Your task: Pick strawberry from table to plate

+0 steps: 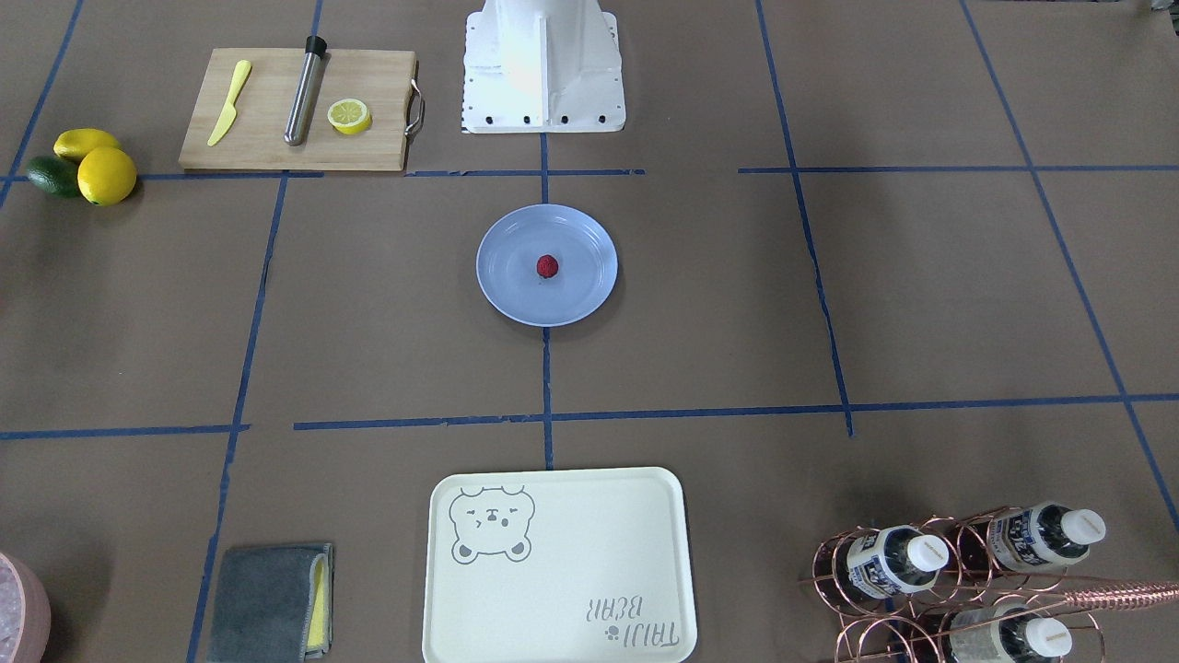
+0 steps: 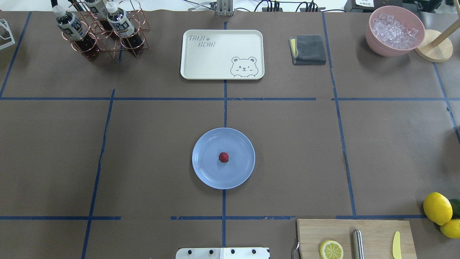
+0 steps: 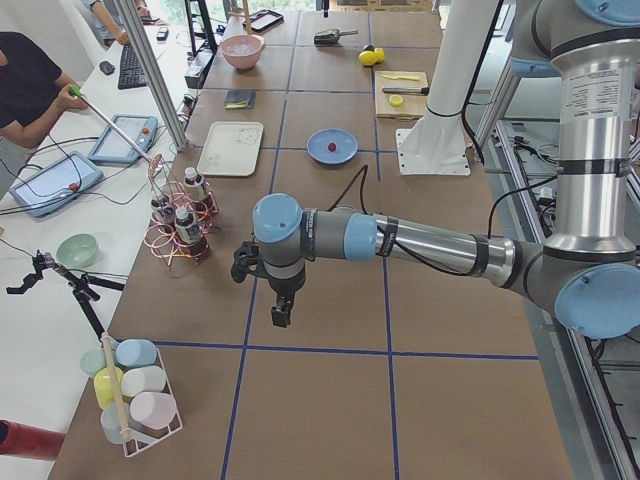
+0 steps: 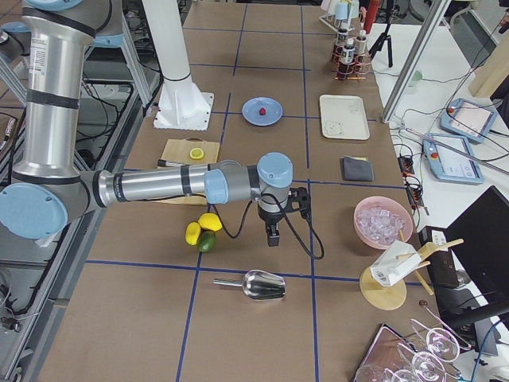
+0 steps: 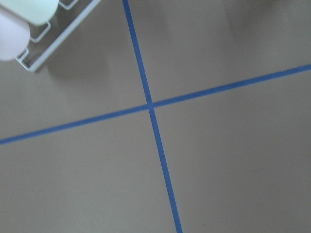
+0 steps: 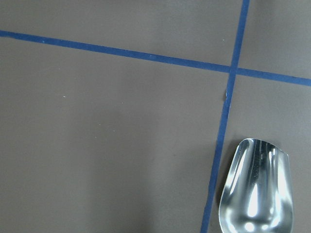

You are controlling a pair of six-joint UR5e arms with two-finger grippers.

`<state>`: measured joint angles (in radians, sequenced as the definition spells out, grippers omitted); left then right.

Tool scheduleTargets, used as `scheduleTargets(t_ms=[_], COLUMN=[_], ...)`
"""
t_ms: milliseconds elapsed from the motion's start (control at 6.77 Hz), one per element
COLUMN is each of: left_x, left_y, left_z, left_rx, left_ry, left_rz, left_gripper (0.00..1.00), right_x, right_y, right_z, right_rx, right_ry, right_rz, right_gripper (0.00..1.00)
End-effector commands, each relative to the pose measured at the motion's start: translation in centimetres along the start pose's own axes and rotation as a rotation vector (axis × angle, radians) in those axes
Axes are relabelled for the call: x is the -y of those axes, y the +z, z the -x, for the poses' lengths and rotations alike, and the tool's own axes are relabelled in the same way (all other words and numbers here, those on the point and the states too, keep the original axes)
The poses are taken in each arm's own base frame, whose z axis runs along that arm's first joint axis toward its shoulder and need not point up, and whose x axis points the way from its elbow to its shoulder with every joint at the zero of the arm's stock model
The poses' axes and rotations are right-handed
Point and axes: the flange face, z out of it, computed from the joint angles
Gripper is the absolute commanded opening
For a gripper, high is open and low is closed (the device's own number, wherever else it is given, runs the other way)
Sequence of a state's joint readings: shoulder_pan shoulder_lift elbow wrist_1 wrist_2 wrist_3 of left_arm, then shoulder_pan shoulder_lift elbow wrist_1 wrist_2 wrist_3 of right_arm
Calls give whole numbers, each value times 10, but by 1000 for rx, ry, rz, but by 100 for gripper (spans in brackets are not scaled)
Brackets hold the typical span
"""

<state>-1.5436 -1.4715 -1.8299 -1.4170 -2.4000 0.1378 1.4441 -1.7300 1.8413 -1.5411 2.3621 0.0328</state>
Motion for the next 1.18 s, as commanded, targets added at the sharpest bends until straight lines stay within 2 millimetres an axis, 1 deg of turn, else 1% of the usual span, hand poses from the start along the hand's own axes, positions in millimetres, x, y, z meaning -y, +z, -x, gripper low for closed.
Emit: scheduleTargets(t_ms=[0,148,295,591,738,886,1034], left_x=[-15,-16,-17,0,16,35,41], left_y=[14,22,24,16,14,1,3], left_z=[7,15,18,12,17,9,10], left_rx=[-60,-56,-53,-42,40,69,61], left_ry=[-32,-46,-50,-22,-18,-27,-31], left_rz=[25,41,45,18,39,53,57], left_gripper=[100,100,100,100,100,100,100], right_x=[-4,-6,-7,-9,-9,-8,-8], right_y=[3,4,4,3,3,2,1], right_z=[-24,-25,-26,-26,-26,-25,-24], right_rx=[4,3,3,3,3,3,3], right_ry=[4,6,7,7,7,6,4], right_rz=[0,1,2,0,0,-2,-4], right_gripper=[100,100,100,100,100,100,100])
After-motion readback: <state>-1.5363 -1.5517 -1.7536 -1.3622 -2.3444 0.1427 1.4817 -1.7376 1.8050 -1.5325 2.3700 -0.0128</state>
